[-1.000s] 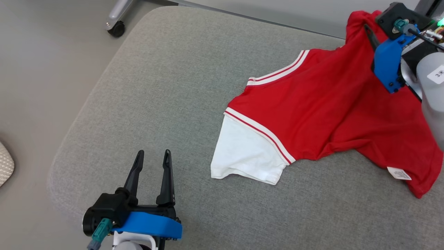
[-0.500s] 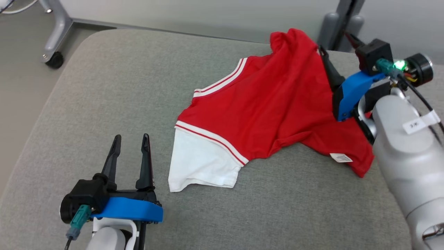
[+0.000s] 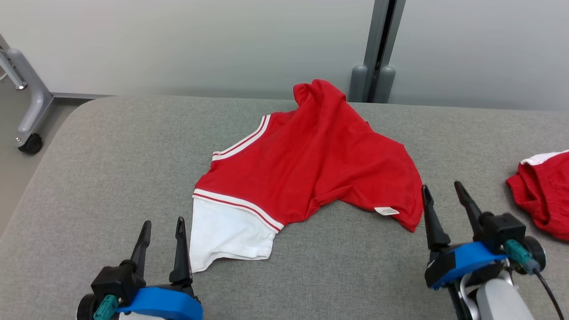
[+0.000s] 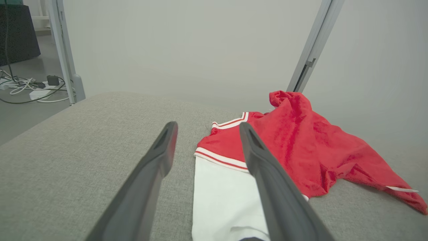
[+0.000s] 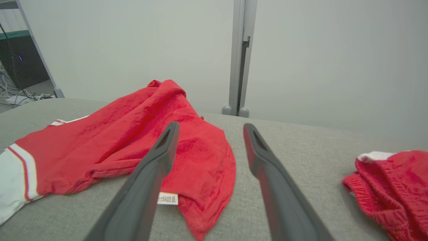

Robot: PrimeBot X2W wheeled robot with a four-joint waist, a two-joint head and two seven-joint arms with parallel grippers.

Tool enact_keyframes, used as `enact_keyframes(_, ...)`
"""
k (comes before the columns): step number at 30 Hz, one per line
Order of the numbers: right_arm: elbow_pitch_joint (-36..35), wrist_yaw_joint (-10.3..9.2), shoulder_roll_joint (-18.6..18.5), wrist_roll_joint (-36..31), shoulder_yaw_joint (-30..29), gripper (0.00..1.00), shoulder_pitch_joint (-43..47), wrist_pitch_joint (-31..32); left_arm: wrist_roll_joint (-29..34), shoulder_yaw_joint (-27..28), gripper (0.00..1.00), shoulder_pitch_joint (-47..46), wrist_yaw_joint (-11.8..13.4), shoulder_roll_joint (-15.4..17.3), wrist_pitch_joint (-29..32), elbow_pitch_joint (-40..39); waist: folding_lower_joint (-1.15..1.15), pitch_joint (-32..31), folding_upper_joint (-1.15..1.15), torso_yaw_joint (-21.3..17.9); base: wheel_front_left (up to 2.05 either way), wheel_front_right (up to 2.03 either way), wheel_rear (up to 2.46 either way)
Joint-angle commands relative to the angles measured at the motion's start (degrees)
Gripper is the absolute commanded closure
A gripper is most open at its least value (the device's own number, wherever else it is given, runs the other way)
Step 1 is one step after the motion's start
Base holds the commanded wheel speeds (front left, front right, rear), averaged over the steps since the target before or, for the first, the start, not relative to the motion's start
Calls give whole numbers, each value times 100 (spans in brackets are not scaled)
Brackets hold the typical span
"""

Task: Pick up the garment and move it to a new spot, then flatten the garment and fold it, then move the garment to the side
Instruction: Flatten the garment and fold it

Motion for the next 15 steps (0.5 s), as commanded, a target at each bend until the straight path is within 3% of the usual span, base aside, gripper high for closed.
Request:
enact_keyframes(1, -178, 0, 31, 155, 82, 0, 269, -16, -2, 9, 0, 62, -18, 41, -26, 22, 1, -76, 0, -54, 0, 0, 0)
enact_keyframes(8, -652, 0, 18, 734, 381, 0, 994, -16, 35, -28, 0, 324, 0, 132, -26, 92, 1, -173, 0, -121, 0, 0, 0)
enact_keyframes(15, -643, 0, 19, 825, 527, 0, 1228, -17, -11, -108, 0, 394, -10, 135, 29, 181, 1, -204, 0, -192, 0, 0, 0)
